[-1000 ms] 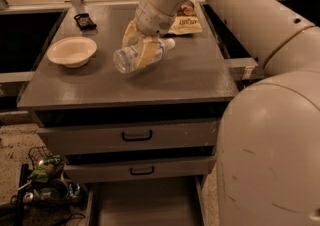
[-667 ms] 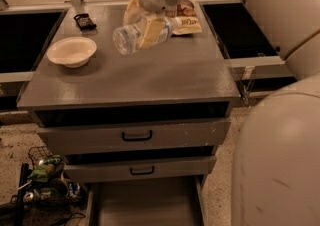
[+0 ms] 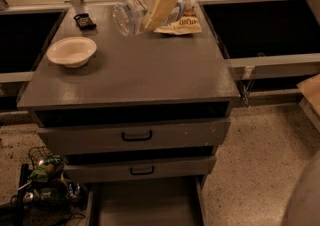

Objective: Place blue plastic bottle into bottom drawer

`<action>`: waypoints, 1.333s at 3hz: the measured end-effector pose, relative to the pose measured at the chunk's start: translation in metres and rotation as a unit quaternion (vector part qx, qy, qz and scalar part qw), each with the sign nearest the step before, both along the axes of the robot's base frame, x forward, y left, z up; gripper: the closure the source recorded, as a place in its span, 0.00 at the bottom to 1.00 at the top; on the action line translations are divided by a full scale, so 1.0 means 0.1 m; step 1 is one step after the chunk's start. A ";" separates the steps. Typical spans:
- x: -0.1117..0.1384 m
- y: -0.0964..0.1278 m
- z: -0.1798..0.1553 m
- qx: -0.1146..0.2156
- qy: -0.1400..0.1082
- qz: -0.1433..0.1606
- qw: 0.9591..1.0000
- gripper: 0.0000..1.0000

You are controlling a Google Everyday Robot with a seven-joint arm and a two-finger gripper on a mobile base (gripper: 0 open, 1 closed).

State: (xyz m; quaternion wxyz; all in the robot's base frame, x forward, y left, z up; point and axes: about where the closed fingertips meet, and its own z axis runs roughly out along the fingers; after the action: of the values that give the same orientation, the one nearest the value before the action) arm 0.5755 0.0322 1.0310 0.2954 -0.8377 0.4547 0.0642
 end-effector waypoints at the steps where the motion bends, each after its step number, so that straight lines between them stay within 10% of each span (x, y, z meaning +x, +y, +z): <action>1: -0.36 -0.08 0.13 0.021 0.012 -0.004 1.000 1.00; 4: -1.31 -0.58 -0.19 0.094 0.054 0.006 0.994 1.00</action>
Offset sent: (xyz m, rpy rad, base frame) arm -0.1074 -0.0452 -0.0027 0.1606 0.1568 -0.0455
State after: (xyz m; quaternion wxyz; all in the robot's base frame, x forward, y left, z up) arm 0.4446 -0.0253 1.0123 0.3480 -0.8041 0.4569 0.1534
